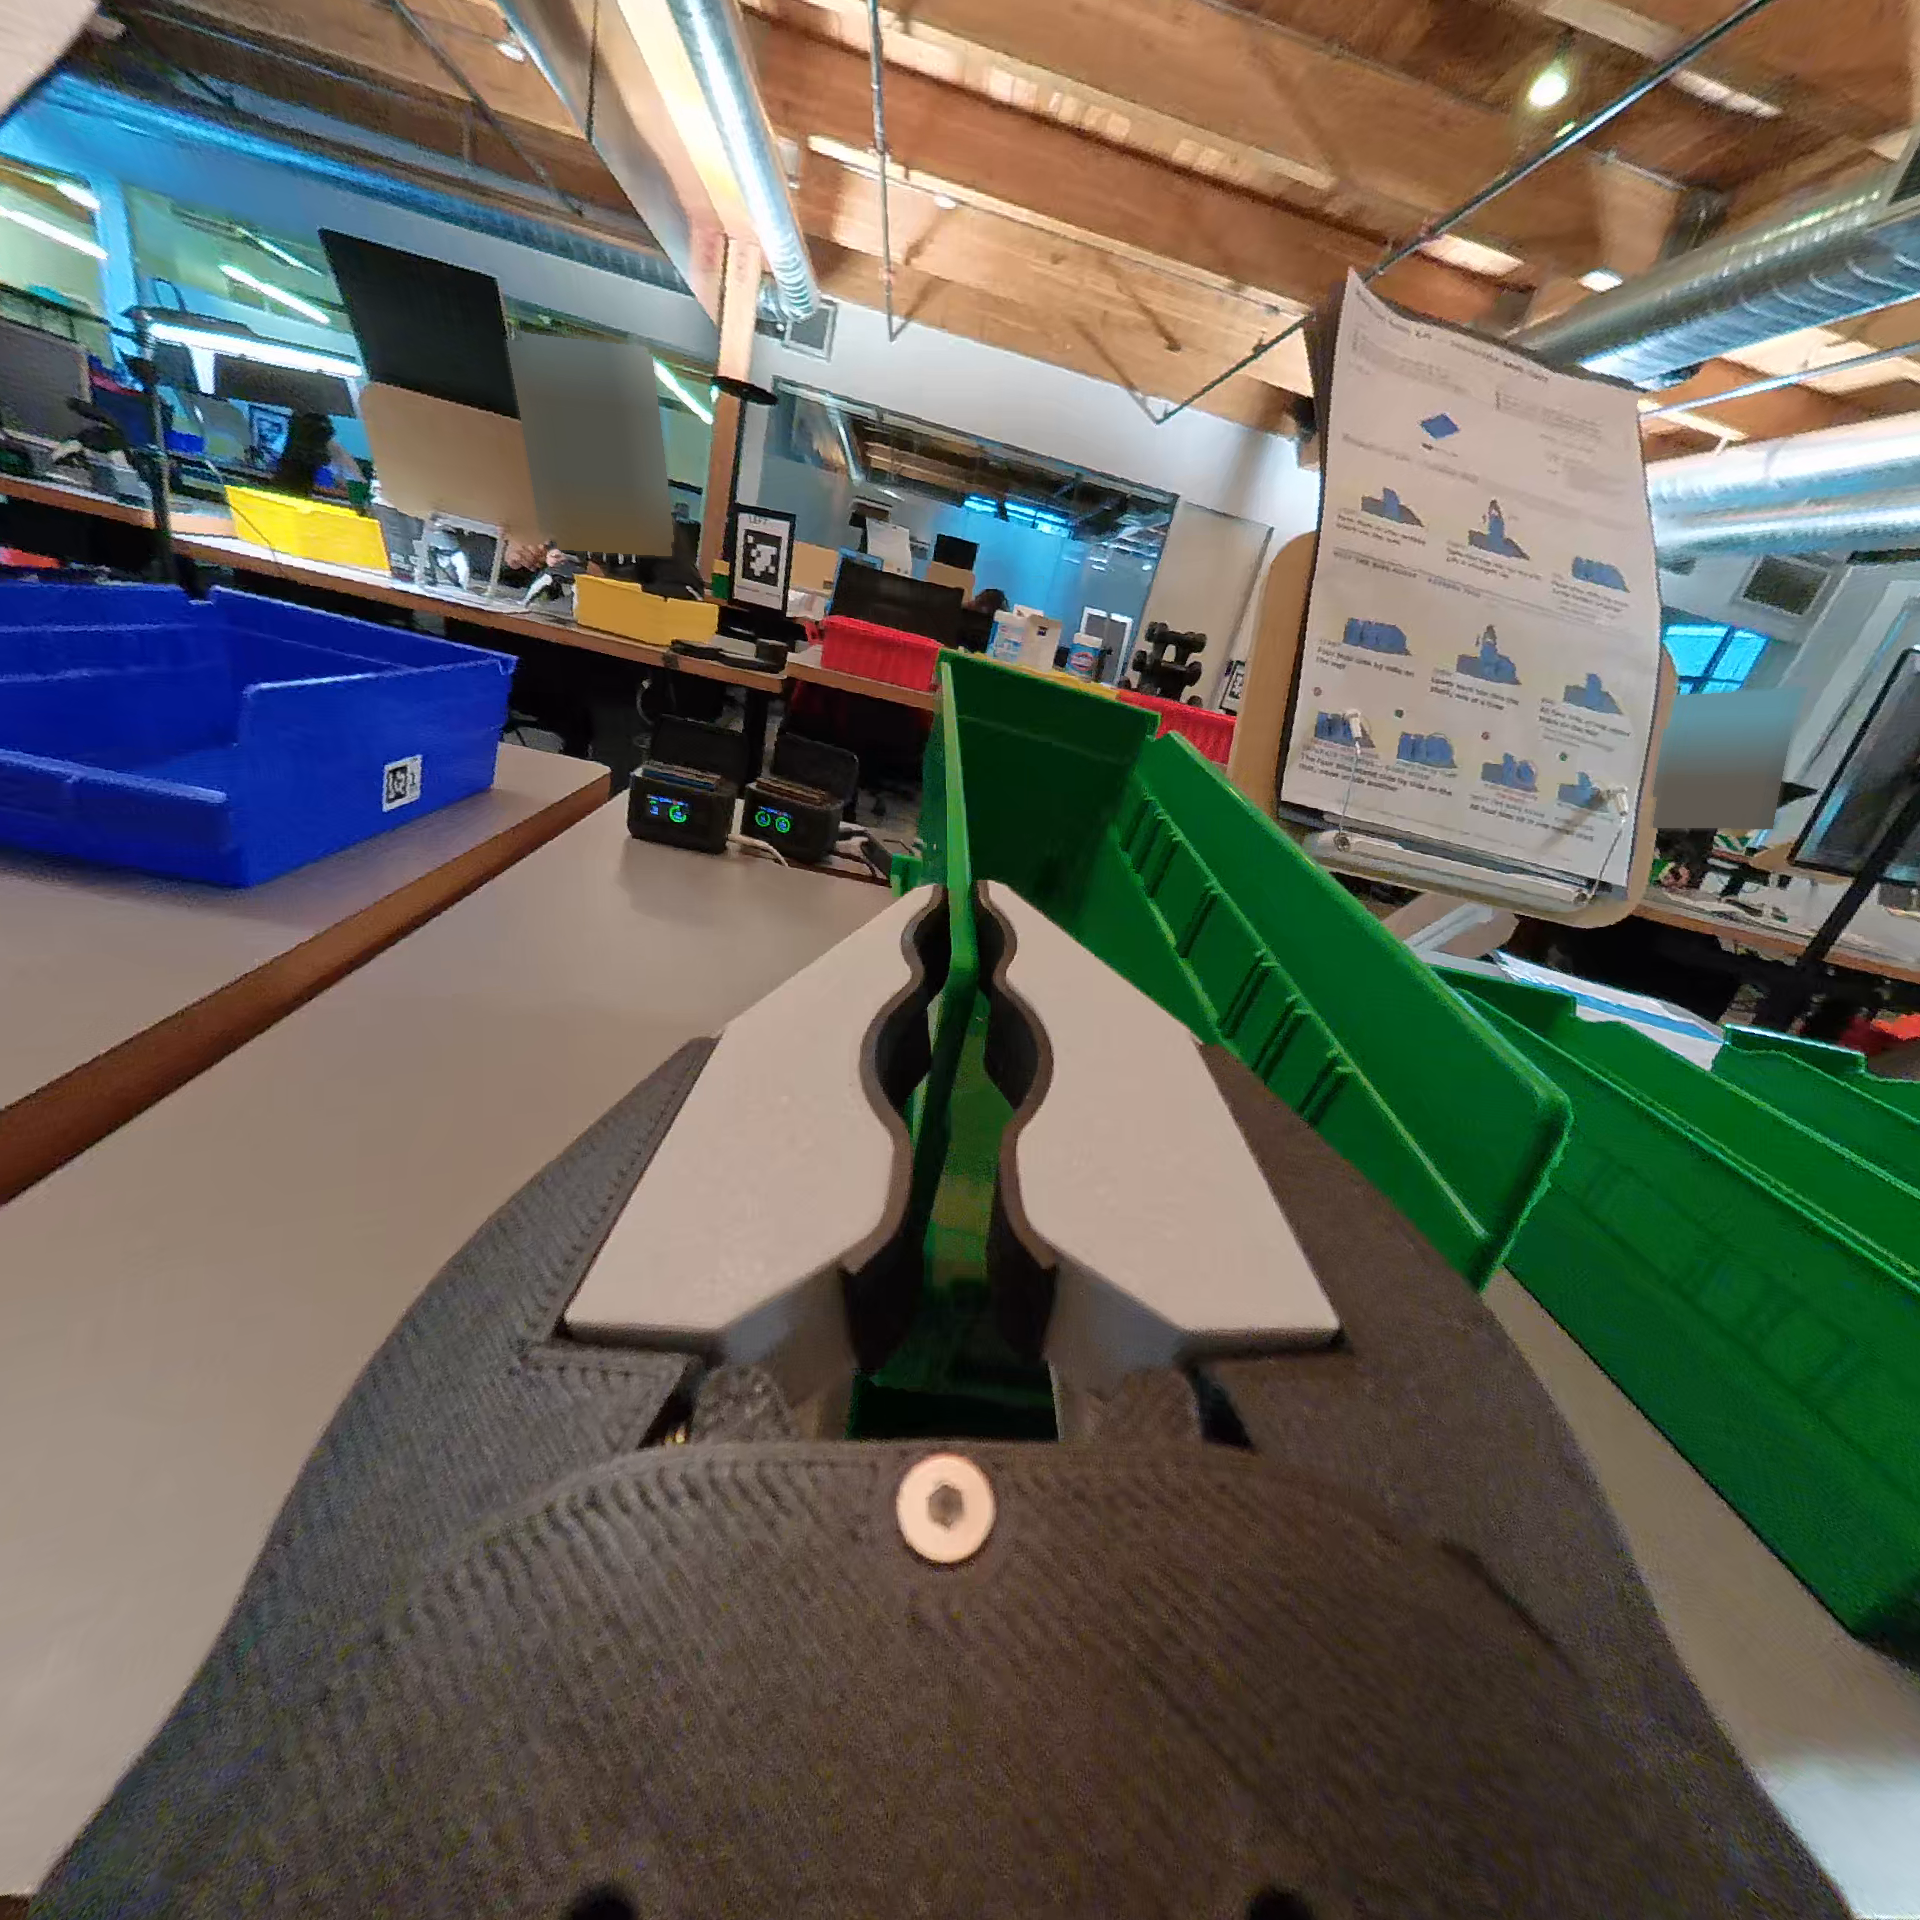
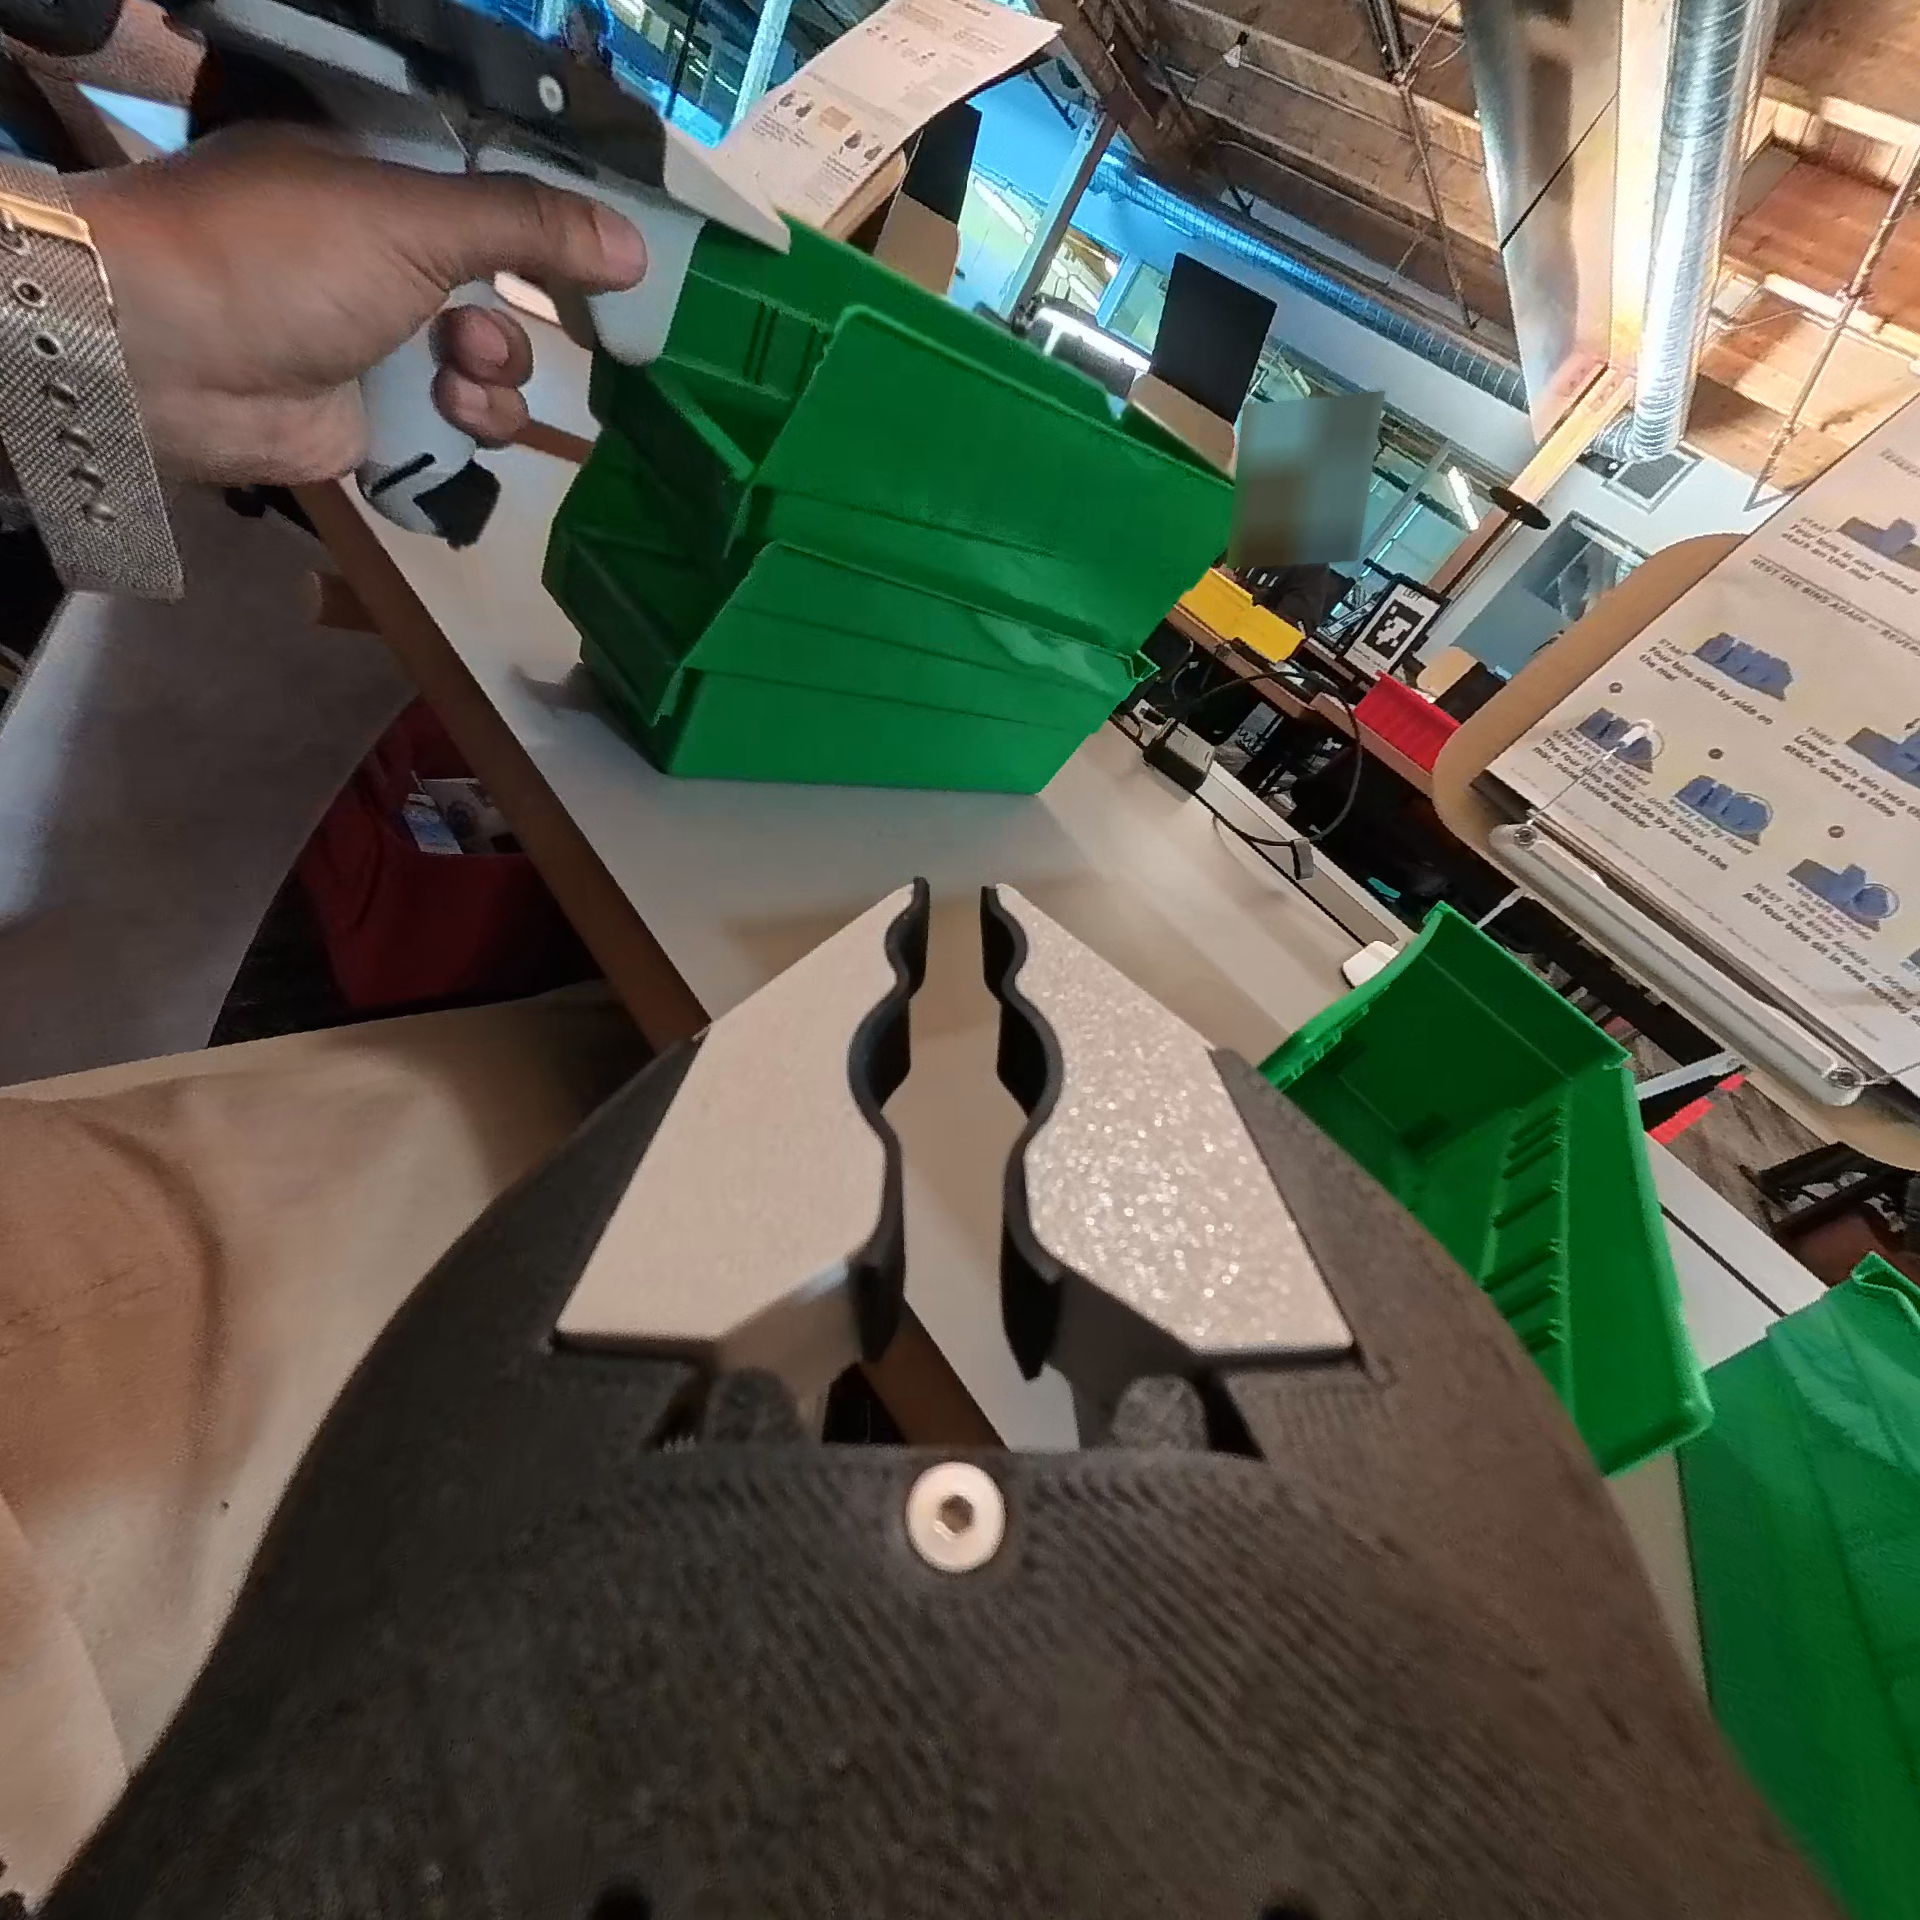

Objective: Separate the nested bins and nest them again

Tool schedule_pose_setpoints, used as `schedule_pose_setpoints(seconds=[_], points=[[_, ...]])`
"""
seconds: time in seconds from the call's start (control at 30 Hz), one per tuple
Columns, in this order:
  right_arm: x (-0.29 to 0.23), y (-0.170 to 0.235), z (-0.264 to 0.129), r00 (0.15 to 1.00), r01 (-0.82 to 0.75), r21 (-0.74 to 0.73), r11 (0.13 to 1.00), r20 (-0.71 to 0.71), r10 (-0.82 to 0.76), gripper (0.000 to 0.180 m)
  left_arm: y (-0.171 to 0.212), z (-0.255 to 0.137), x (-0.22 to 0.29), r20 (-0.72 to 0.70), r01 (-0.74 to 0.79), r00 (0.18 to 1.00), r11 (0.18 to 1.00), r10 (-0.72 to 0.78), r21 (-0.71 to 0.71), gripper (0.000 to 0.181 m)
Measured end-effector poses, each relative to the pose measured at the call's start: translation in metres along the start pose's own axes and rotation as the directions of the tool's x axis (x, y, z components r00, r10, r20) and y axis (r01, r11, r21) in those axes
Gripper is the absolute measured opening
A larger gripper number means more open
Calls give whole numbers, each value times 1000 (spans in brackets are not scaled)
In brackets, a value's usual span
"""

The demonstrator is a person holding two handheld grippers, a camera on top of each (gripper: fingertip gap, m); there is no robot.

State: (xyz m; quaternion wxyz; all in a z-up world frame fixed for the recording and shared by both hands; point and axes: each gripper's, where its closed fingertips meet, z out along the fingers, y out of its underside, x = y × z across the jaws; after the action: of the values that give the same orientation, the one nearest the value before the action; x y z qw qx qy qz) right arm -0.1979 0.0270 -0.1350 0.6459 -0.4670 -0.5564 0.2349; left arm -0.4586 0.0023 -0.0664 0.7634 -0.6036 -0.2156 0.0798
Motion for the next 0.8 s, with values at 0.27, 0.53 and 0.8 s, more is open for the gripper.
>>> schedule_pose_setpoints(seconds=[0.27,0.53,0.8], points=[[0,-1,-1,1000,-1,2,1000,-1,1,8,14,4,0,-4,-25,1000,1000,25,-16,0],[0,-1,-1,1000,4,3,1000,0,-4,9,19,5,-4,10,-42,999,999,43,-30,0],[0,-2,-1,1000,4,4,1000,0,-4,8,25,6,-5,16,-51,999,996,52,-71,0]])
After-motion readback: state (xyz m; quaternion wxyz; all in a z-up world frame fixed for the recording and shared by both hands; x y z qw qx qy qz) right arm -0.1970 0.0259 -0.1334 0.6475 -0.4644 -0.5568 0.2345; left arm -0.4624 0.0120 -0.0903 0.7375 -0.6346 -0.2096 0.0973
